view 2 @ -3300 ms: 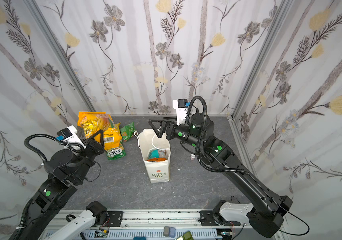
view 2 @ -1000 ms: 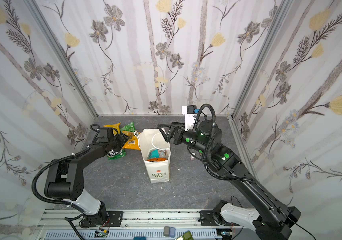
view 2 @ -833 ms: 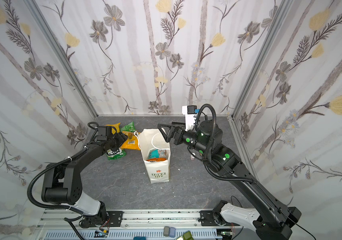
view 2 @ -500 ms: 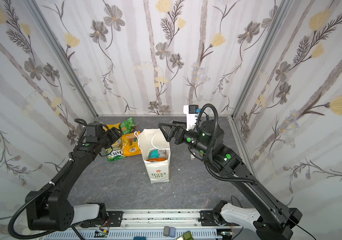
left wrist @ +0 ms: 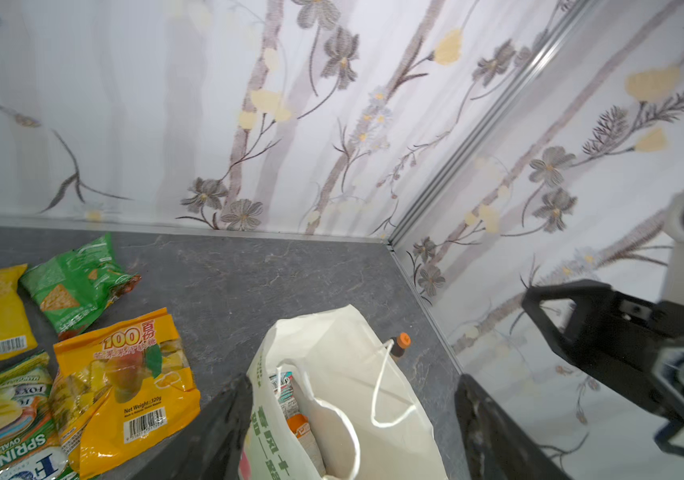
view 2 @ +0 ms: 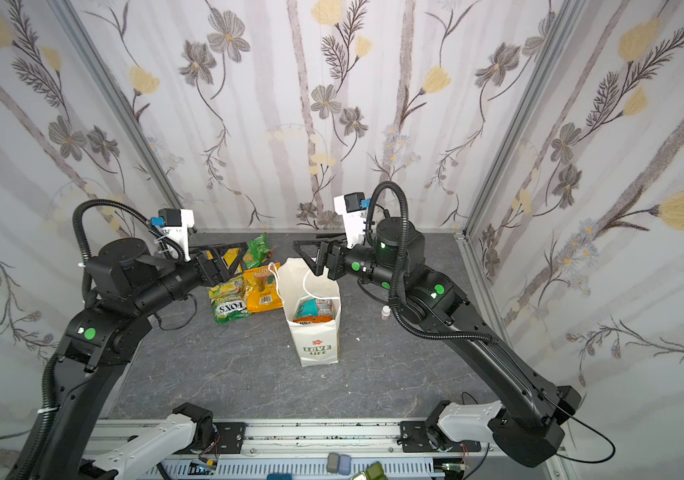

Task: Take the snacks out of the paper bag
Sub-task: 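Move the right gripper over the bag and lower it inside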

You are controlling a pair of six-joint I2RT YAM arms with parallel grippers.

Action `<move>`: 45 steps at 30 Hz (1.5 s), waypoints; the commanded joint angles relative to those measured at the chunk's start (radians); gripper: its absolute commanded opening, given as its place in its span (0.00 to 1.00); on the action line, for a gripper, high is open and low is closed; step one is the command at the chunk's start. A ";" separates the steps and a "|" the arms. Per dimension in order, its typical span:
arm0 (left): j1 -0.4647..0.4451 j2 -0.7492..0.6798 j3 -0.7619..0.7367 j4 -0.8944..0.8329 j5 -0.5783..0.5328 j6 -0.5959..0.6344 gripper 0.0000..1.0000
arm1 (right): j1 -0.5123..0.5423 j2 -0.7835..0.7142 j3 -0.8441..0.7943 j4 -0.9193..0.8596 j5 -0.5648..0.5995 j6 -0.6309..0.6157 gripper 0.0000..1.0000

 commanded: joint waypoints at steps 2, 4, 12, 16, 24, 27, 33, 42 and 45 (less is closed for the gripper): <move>-0.073 -0.006 0.103 -0.246 0.014 0.172 0.79 | 0.046 0.096 0.112 -0.179 0.006 -0.064 0.69; -0.097 -0.009 0.144 -0.329 0.022 0.199 0.81 | 0.052 0.160 0.172 -0.261 0.042 -0.063 0.63; -0.126 -0.023 0.256 -0.664 -0.020 0.298 0.91 | 0.052 0.359 0.346 -0.457 0.112 -0.064 0.44; -0.126 -0.036 0.250 -0.702 -0.080 0.312 0.99 | 0.052 0.426 0.391 -0.491 0.135 -0.064 0.36; -0.126 -0.062 0.193 -0.632 -0.075 0.299 1.00 | 0.053 0.509 0.395 -0.580 0.140 -0.090 0.32; -0.126 -0.061 0.188 -0.612 -0.078 0.297 1.00 | 0.052 0.534 0.394 -0.614 0.150 -0.104 0.31; -0.126 -0.067 0.166 -0.595 -0.086 0.287 1.00 | 0.057 0.578 0.393 -0.667 0.179 -0.124 0.30; -0.127 -0.104 0.156 -0.519 -0.061 0.271 1.00 | 0.076 0.623 0.384 -0.707 0.230 -0.138 0.32; -0.126 -0.115 0.151 -0.494 -0.075 0.267 1.00 | 0.080 0.637 0.365 -0.703 0.233 -0.138 0.32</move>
